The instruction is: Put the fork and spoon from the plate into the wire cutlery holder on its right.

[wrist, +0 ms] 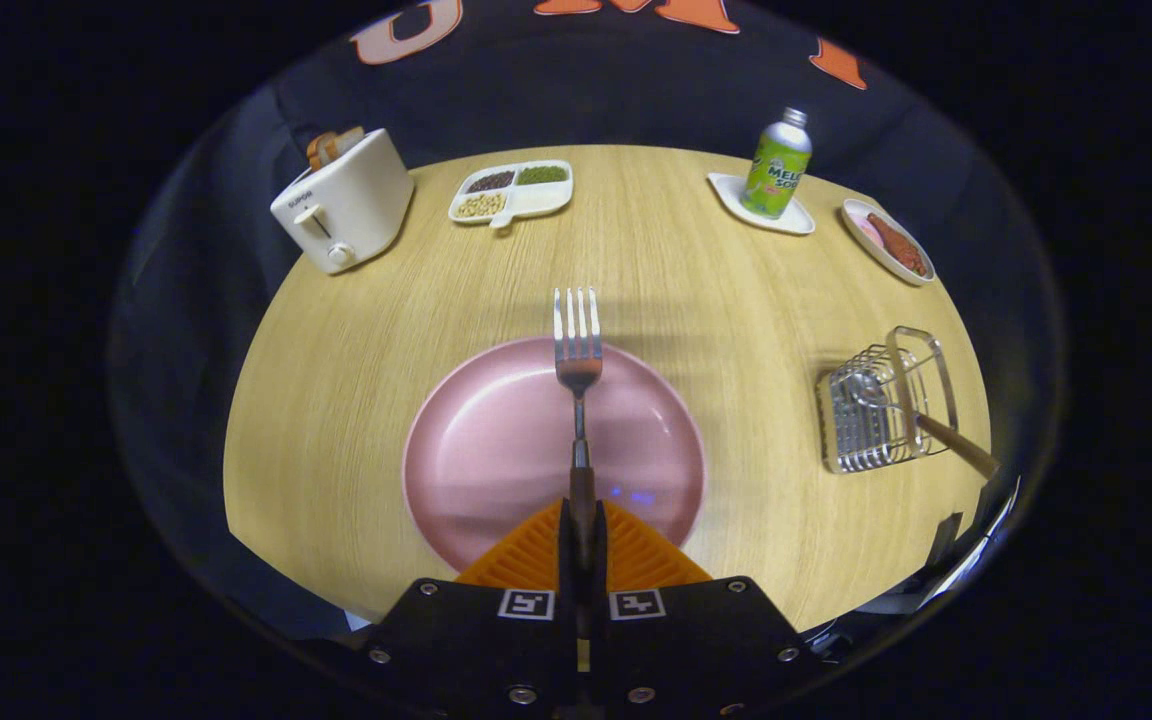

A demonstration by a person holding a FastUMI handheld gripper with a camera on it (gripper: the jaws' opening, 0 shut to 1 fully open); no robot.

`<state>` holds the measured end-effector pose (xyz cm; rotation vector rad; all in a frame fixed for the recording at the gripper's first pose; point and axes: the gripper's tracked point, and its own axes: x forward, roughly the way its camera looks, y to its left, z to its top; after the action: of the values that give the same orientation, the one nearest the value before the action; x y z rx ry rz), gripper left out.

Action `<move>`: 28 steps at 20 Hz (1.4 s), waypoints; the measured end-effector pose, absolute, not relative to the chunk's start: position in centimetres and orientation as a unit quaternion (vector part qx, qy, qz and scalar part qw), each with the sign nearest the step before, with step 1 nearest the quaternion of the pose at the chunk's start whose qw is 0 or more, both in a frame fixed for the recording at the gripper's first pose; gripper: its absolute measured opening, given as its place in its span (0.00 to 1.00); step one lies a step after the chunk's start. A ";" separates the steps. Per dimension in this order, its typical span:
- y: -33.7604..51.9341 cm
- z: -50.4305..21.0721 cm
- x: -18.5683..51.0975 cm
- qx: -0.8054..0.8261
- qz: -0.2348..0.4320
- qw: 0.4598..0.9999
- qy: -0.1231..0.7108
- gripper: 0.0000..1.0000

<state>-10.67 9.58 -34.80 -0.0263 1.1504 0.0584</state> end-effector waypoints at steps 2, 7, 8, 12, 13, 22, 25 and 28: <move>7.0 -33.3 -10.1 -0.010 0.010 0.848 0.530 0.06; -0.5 -31.3 -10.4 0.001 -0.043 0.853 0.521 0.06; -2.0 -31.2 -10.7 0.004 -0.053 0.851 0.522 0.06; -7.0 -30.7 -11.2 0.003 -0.074 0.847 0.527 0.06; -7.7 -30.6 -11.4 0.003 -0.073 0.843 0.533 0.06; -10.0 -31.7 -12.4 0.010 -0.047 0.811 0.582 0.07; -10.2 -31.5 -11.7 0.017 -0.044 0.810 0.584 0.10; -10.6 -31.5 -10.4 0.015 -0.041 0.814 0.580 0.11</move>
<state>-10.45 -10.63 -31.51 0.0314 1.2372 -0.0865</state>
